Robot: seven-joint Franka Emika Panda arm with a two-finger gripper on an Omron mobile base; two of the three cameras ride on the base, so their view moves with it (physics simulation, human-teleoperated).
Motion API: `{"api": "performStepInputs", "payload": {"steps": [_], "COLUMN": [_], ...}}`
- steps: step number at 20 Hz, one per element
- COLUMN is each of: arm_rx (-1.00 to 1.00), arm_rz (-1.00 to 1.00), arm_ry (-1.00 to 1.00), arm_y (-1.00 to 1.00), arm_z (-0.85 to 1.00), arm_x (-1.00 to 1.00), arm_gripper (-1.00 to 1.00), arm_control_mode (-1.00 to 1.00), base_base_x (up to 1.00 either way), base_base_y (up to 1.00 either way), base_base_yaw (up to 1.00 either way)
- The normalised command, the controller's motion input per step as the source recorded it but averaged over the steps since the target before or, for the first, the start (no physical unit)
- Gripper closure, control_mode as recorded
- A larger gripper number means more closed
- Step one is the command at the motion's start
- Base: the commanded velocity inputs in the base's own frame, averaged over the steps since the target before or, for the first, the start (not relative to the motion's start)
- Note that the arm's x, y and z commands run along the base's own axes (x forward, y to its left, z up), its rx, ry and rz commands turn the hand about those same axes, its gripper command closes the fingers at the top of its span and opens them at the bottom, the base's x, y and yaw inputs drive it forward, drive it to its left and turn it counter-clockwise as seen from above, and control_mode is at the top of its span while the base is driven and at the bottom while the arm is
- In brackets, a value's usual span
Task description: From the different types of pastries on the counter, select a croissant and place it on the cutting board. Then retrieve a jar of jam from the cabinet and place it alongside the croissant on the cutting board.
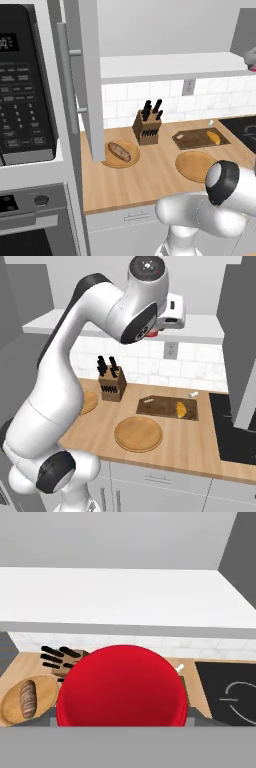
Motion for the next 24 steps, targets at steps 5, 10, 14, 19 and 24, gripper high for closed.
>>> {"api": "performStepInputs", "payload": {"steps": [5, 10, 14, 19, 24], "arm_rx": [-0.12, -0.16, -0.14, -0.12, -0.08], "arm_rz": [0.02, 0.0, 0.0, 0.0, 0.0], "arm_ry": [-0.05, 0.0, 0.0, -0.03, -0.07], "arm_y": [0.25, 0.26, 0.17, 0.13, 0.02], "arm_z": [-0.26, -0.37, -0.5, -0.58, -0.54], "arm_x": [-0.58, -0.41, -0.06, 0.0, 0.0], "arm_gripper": [1.0, 1.0, 1.0, 1.0, 1.0], "arm_control_mode": [-1.0, -1.0, -1.0, -1.0, -1.0], "base_base_x": [0.0, 0.0, 0.0, 0.0, 0.0], "base_base_y": [0.0, 0.0, 0.0, 0.0, 0.0], "base_base_yaw": [0.0, 0.0, 0.0, 0.0, 0.0]}}
